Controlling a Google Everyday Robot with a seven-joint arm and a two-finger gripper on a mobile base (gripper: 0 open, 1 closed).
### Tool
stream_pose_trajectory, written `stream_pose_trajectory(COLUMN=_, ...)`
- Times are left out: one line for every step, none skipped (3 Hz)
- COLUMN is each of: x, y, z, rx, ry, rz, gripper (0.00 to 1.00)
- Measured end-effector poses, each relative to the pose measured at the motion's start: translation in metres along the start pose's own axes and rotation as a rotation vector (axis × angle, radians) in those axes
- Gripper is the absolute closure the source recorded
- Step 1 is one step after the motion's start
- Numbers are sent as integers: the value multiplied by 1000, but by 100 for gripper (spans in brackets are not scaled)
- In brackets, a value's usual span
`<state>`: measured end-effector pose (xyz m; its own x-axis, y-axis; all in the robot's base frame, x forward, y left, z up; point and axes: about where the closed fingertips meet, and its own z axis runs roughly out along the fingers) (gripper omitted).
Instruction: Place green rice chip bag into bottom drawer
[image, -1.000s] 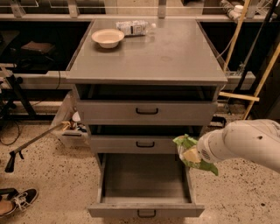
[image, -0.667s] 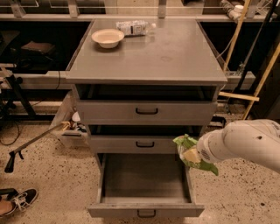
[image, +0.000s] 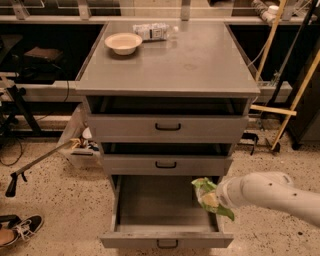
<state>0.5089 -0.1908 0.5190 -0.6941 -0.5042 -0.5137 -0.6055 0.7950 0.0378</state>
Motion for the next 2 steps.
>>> stream_pose_trajectory(x=27, y=-15, z=74, rx=-10, ry=-50, rz=60, gripper=100)
stream_pose_trajectory(x=47, y=-3, z=101, rx=-44, ry=-45, rz=93, gripper=100)
